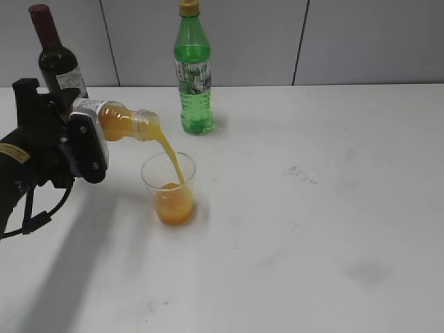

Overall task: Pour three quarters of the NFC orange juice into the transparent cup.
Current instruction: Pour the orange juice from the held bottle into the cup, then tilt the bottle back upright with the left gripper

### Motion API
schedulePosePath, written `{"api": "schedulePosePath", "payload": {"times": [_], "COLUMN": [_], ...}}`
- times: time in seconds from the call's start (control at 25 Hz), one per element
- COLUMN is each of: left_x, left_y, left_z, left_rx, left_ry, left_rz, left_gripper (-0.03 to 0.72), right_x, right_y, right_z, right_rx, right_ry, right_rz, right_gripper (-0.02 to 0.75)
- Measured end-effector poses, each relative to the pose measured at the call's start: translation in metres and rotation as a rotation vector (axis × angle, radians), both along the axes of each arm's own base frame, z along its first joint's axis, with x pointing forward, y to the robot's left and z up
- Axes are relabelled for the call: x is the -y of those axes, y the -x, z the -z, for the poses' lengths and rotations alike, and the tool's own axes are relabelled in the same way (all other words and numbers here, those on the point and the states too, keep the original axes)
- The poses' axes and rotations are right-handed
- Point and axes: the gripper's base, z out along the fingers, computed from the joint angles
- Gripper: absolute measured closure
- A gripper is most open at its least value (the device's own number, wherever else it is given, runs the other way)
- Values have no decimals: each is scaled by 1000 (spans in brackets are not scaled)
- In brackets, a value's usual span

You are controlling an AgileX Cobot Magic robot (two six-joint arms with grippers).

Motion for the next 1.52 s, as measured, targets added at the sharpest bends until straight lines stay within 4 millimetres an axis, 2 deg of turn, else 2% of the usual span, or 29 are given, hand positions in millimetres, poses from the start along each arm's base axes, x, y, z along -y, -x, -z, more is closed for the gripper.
{"api": "schedulePosePath", "payload": {"times": [1.12, 1.52], "left_x": [0, 0], "left_y": [0, 0], "left_z": [-1, -1], "left_rx": [6, 16], "left_ry": [-1, -68], "left_rz": [1, 13], "left_gripper": [209, 209], "right_x": [0, 0], "right_y": [0, 0], "right_z": [0, 0], "right_rx": [0, 0], "right_ry": [0, 0], "right_rz": [0, 0], "right_gripper": [147, 147]}}
